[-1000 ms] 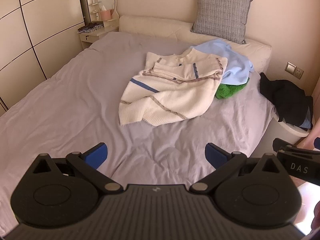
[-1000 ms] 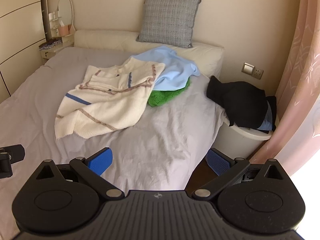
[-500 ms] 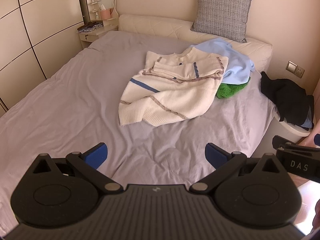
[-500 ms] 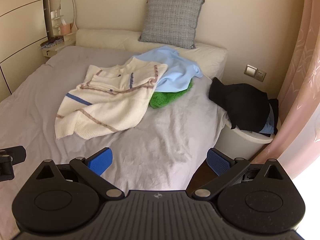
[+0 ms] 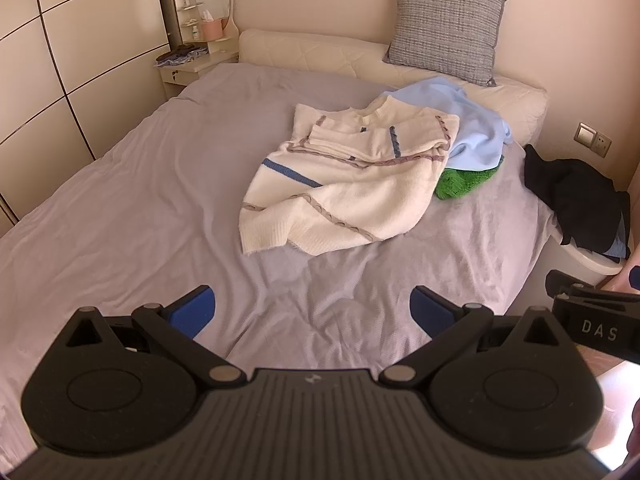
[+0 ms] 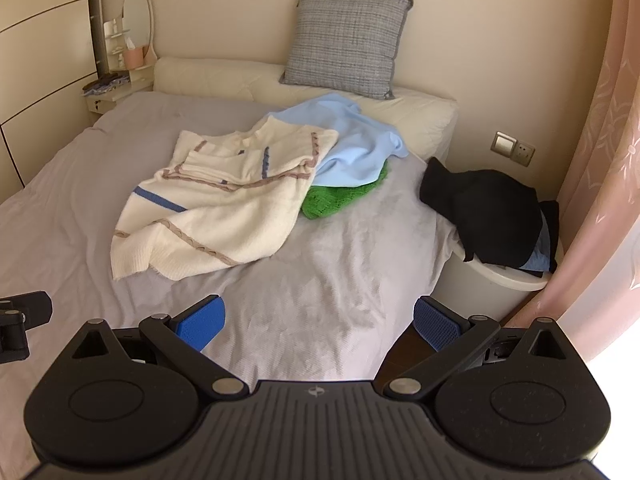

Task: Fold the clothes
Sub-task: 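Move both grippers toward the cream striped sweater on the bed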

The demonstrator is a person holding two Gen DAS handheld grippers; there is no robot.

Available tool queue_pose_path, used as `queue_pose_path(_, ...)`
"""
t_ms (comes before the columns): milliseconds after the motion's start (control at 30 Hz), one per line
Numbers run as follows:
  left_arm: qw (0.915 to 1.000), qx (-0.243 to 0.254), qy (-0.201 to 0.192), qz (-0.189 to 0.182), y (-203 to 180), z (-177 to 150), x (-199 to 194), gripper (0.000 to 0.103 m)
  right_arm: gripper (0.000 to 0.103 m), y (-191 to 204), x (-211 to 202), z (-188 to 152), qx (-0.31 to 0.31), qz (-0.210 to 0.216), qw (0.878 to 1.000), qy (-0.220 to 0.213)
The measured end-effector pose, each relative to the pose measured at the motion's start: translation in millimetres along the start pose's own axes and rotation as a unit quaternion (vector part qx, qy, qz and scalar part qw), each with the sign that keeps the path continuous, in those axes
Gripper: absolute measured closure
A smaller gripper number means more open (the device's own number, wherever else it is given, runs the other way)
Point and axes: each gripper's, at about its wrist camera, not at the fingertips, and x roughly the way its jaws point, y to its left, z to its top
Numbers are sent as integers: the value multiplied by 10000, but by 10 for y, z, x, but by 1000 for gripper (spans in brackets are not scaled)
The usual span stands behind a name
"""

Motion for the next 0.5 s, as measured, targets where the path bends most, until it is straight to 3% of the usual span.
queue_pose_path(500,9999,-85,11,58,103,13,6,0,0,63,18,69,-33,39,10000,3)
